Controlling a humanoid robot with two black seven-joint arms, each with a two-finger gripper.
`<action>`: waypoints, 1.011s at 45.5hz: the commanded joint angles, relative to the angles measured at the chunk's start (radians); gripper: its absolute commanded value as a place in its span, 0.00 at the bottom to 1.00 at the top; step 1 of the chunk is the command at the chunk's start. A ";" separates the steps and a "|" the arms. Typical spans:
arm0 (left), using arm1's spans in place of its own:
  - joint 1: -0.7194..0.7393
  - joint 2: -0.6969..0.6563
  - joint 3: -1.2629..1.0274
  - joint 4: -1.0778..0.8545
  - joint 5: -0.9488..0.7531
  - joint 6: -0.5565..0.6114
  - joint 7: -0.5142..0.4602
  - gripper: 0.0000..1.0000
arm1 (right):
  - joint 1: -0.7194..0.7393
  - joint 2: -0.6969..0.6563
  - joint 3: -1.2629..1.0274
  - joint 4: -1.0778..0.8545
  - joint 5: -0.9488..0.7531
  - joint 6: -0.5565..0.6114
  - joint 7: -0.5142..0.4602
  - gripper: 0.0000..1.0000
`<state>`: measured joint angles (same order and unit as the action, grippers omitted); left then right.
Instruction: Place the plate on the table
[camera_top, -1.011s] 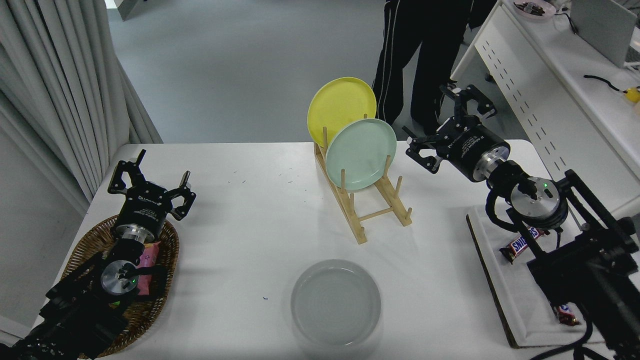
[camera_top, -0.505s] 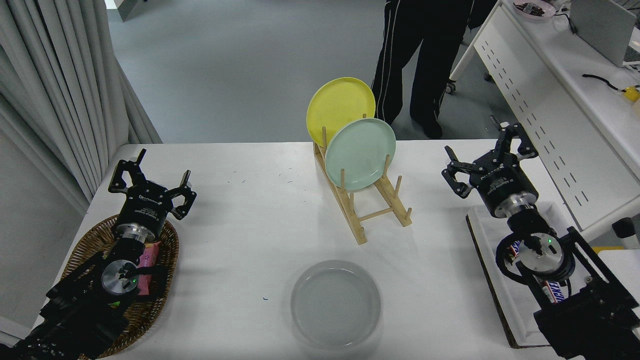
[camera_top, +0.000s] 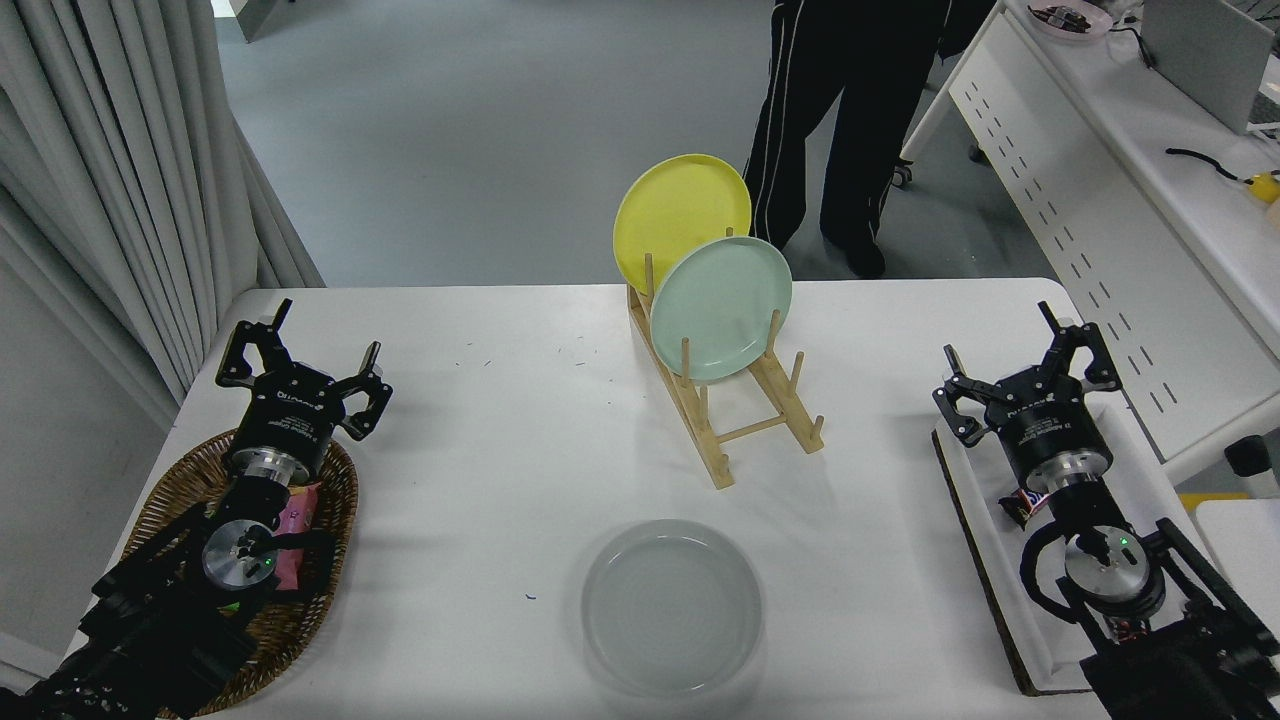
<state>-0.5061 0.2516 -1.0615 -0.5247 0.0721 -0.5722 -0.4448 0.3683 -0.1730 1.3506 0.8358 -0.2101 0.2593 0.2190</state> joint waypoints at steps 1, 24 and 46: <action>0.000 0.000 0.000 0.000 0.000 0.000 0.000 1.00 | 0.015 0.004 -0.002 -0.057 0.014 0.031 0.010 1.00; 0.000 0.000 0.000 0.000 0.000 0.000 0.000 1.00 | 0.030 0.015 -0.051 -0.098 0.014 0.018 0.008 1.00; 0.000 0.000 0.000 0.000 0.000 0.000 0.000 1.00 | 0.093 0.032 -0.060 -0.179 0.015 0.034 0.010 1.00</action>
<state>-0.5062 0.2516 -1.0615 -0.5246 0.0721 -0.5722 -0.4448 0.4430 -0.1461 1.2947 0.6826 -0.1958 0.2875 0.2282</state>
